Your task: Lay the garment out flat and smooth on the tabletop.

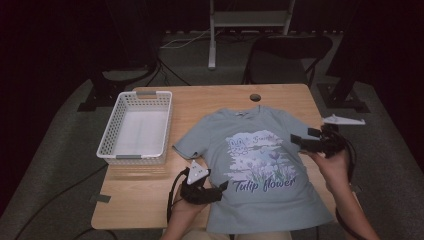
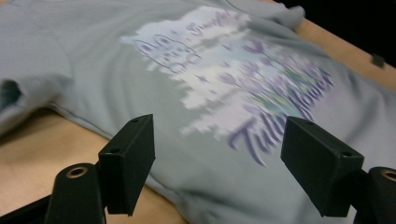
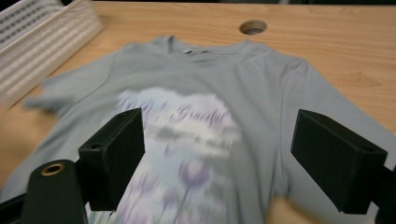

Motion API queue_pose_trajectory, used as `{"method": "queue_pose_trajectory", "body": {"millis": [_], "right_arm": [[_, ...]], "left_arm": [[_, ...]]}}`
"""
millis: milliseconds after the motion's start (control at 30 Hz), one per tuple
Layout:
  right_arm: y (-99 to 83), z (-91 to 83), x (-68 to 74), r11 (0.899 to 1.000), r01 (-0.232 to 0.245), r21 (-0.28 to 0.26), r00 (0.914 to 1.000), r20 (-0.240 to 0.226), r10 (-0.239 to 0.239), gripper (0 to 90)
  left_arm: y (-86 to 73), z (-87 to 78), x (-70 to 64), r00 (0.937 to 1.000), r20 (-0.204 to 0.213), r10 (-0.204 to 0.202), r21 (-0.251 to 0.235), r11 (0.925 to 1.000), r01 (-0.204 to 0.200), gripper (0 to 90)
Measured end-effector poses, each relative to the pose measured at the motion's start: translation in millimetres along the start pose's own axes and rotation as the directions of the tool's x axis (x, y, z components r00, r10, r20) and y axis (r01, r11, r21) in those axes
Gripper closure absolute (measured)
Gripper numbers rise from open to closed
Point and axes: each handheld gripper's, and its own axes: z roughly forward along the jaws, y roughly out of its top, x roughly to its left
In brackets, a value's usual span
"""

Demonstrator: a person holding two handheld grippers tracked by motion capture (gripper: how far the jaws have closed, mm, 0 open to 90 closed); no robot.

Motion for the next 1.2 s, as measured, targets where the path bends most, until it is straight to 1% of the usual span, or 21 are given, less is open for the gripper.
{"method": "queue_pose_trajectory", "body": {"millis": [67, 133, 200, 267, 300, 367, 467, 533, 600, 633, 700, 733, 767, 800, 833, 867, 900, 933, 1033, 1067, 1200], "right_arm": [[13.2, 24.3, -1.6, 0.999, -0.014, 0.044, 0.9994, 0.033, 0.013, 17.0], [22.4, 49.0, -2.4, 0.996, -0.041, 0.084, 0.9978, 0.055, 0.037, 17.1], [27.7, 74.5, -2.5, 0.990, -0.053, 0.131, 0.9943, 0.099, 0.040, 17.2], [28.9, 98.1, -3.3, 0.981, -0.078, 0.178, 0.9909, 0.122, 0.057, 18.7], [28.4, 108.7, -3.7, 0.977, -0.087, 0.195, 0.9877, 0.145, 0.059, 18.7], [26.4, 127.6, -6.0, 0.968, -0.115, 0.223, 0.9837, 0.161, 0.080, 18.7], [23.9, 149.8, -7.5, 0.957, -0.133, 0.257, 0.9784, 0.189, 0.085, 18.8], [22.0, 161.3, -7.6, 0.952, -0.138, 0.274, 0.9737, 0.214, 0.079, 18.8], [19.7, 171.2, -8.5, 0.945, -0.152, 0.289, 0.9701, 0.227, 0.086, 18.7], [19.2, 173.1, -7.7, 0.950, -0.147, 0.276, 0.9665, 0.245, 0.078, 19.3], [19.6, 177.1, -6.2, 0.953, -0.126, 0.276, 0.9575, 0.285, 0.044, 19.3], [19.6, 177.1, -6.2, 0.953, -0.126, 0.276, 0.9575, 0.285, 0.044, 19.3], [19.7, 179.9, -6.1, 0.954, -0.112, 0.278, 0.9459, 0.324, 0.017, 19.4], [19.7, 179.9, -6.1, 0.954, -0.112, 0.278, 0.9459, 0.324, 0.017, 19.4], [19.5, 181.2, -6.1, 0.955, -0.106, 0.278, 0.9392, 0.343, 0.004, 19.3], [19.2, 182.0, -6.8, 0.957, -0.103, 0.272, 0.9362, 0.351, 0.001, 19.3], [19.4, 182.4, -8.0, 0.958, -0.108, 0.265, 0.9346, 0.356, 0.007, 19.3], [20.0, 183.3, -9.3, 0.959, -0.110, 0.260, 0.9330, 0.360, 0.009, 19.3], [23.8, 187.0, -14.4, 0.960, -0.116, 0.256, 0.9302, 0.367, 0.015, 19.3], [27.2, 190.3, -17.9, 0.959, -0.123, 0.255, 0.9283, 0.371, 0.020, 19.3], [33.4, 196.1, -23.3, 0.957, -0.133, 0.259, 0.9252, 0.379, 0.026, 19.3]], "left_arm": [[-4.2, -1.0, -10.6, 0.9994, 0.001, 0.035, 0.012, 0.9993, -0.035, 27.6], [-7.1, 0.7, -18.5, 0.9976, 0.027, 0.064, 0.037, 0.9972, -0.065, 27.6], [-9.9, 4.2, -24.7, 0.9953, 0.039, 0.089, 0.058, 0.9942, -0.091, 27.6], [-13.0, 6.2, -28.8, 0.9943, 0.057, 0.090, 0.069, 0.9932, -0.094, 27.6], [-14.6, 6.4, -30.7, 0.9933, 0.069, 0.093, 0.080, 0.9919, -0.098, 27.6], [-17.9, 5.9, -34.6, 0.9912, 0.083, 0.103, 0.094, 0.9895, -0.110, 27.6], [-22.4, 8.4, -36.0, 0.9888, 0.101, 0.110, 0.121, 0.9851, -0.122, 27.7], [-25.1, 11.1, -36.4, 0.9888, 0.107, 0.104, 0.134, 0.9839, -0.118, 27.6], [-27.2, 14.1, -35.8, 0.9874, 0.111, 0.113, 0.152, 0.9800, -0.129, 27.7], [-27.8, 15.5, -35.4, 0.9870, 0.114, 0.114, 0.159, 0.9785, -0.131, 27.7], [-28.0, 16.9, -34.9, 0.9864, 0.117, 0.116, 0.165, 0.9772, -0.134, 27.7], [-27.9, 18.6, -34.3, 0.9852, 0.117, 0.125, 0.175, 0.9740, -0.144, 27.7], [-27.4, 22.1, -33.2, 0.9848, 0.116, 0.130, 0.188, 0.9707, -0.150, 27.6], [-27.4, 22.1, -33.2, 0.9848, 0.116, 0.130, 0.188, 0.9707, -0.150, 27.6], [-27.0, 23.6, -32.5, 0.9841, 0.116, 0.134, 0.188, 0.9699, -0.155, 27.6], [-26.0, 24.7, -32.2, 0.9837, 0.111, 0.141, 0.191, 0.9683, -0.161, 27.7], [-25.1, 25.7, -32.6, 0.9828, 0.107, 0.151, 0.196, 0.9657, -0.170, 27.7], [-23.6, 27.7, -31.7, 0.9801, 0.100, 0.171, 0.203, 0.9610, -0.188, 27.7], [-20.6, 30.2, -27.2, 0.9818, 0.093, 0.165, 0.208, 0.9612, -0.182, 27.6], [-18.2, 32.3, -23.9, 0.9814, 0.087, 0.171, 0.214, 0.9591, -0.186, 27.7], [-13.1, 38.4, -18.9, 0.9822, 0.079, 0.170, 0.219, 0.9582, -0.184, 27.6]]}}
